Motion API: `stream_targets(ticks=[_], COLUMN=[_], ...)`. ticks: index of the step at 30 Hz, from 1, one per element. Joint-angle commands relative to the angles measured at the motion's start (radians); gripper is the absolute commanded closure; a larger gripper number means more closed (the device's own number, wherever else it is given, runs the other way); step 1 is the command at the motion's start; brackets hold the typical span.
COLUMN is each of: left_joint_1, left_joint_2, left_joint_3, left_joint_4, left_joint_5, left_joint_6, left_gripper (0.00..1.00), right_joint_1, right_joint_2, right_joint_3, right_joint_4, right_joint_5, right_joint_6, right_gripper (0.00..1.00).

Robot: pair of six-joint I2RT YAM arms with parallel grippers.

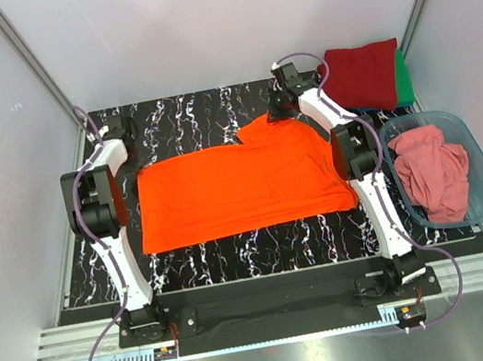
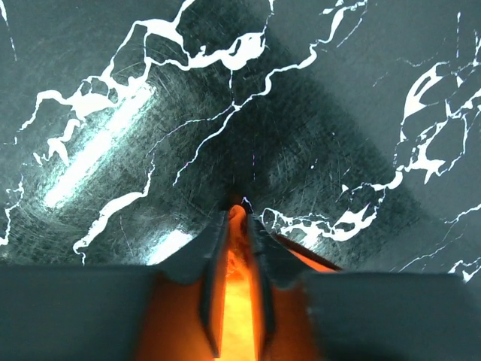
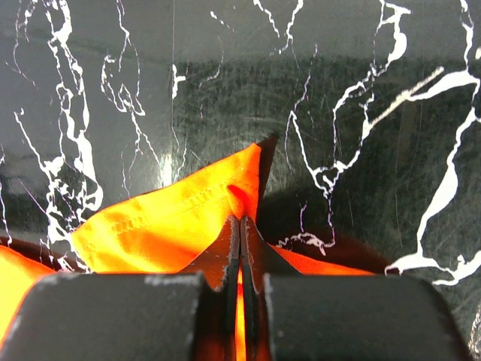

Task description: Fold and stack the t-shirts

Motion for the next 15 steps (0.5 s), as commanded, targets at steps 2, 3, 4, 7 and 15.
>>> stream_targets(ticks=[2, 3, 4, 7, 15], left_joint_1=[0.004, 0.005, 0.004, -0.001, -0.033], left_joint_2=[0.012, 0.011, 0.006, -0.018, -0.191], left_joint_3=[0.035, 0.034, 0.031, 0.022, -0.112], left_joint_4=[0.005, 0.007, 0.007, 0.007, 0.067], left_joint_5=[0.022, 0.023, 0.025, 0.025, -0.017], left_joint_6=[0.006, 0.006, 0.006, 0.01, 0.015], left_gripper=[0.95, 1.0, 1.0, 1.0, 1.0], right_joint_1=[-0.001, -0.001, -0.001, -0.003, -0.001], right_joint_2=[-0.093, -0.11, -0.122, -0.192, -0.474], right_joint_3=[-0.027, -0.044, -0.056, -0.134, -0.475], right_joint_4=[-0.007, 0.004, 0.012, 0.067, 0.306], right_joint_5=[-0.008, -0.008, -0.013, -0.013, 0.048], right_joint_6=[-0.02, -0.023, -0.033, -0.053, -0.109], right_gripper=[1.0, 1.0, 1.0, 1.0, 1.0])
